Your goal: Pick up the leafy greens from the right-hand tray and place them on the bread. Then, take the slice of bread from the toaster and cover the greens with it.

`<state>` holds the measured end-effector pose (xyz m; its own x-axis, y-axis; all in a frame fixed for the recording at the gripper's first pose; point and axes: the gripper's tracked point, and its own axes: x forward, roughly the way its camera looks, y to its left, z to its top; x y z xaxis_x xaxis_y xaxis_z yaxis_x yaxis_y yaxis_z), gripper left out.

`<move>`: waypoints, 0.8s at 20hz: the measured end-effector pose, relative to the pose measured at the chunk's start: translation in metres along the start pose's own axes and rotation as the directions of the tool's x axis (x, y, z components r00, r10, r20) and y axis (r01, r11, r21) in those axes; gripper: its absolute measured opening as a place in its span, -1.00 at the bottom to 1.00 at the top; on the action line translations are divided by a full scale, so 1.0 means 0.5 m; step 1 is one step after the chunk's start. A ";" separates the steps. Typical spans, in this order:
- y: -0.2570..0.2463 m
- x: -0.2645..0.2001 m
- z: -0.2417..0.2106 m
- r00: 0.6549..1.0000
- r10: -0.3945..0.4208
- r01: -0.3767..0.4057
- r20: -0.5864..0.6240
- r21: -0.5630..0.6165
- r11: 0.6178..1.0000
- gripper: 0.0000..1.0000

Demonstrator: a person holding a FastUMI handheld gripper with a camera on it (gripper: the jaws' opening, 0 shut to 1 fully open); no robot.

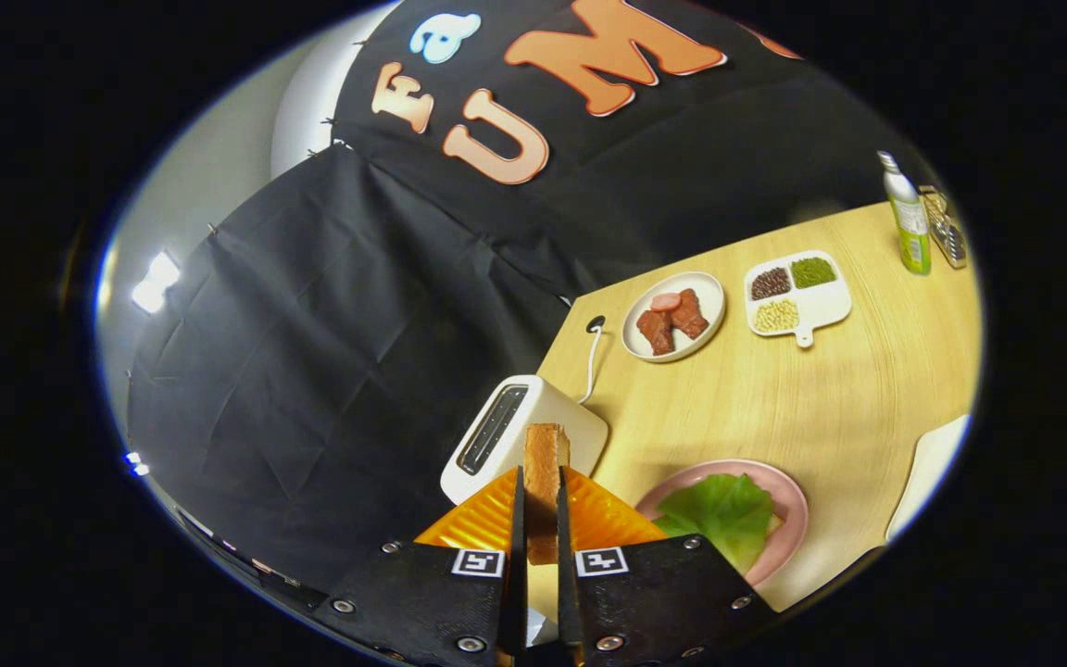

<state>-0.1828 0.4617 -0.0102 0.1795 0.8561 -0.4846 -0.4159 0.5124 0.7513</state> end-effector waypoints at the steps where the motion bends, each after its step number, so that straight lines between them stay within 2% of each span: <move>1: -0.014 -0.002 -0.007 1.000 -0.005 0.005 -0.002 0.013 1.000 -0.73; 11: -0.121 0.015 -0.084 0.998 -0.031 0.036 -0.053 0.103 0.994 -0.73; 16: -0.197 0.025 -0.128 0.990 -0.104 0.113 -0.090 0.103 0.988 -0.73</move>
<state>-0.1966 0.4177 -0.1191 0.1408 0.7885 -0.5987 -0.2983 0.6104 0.7338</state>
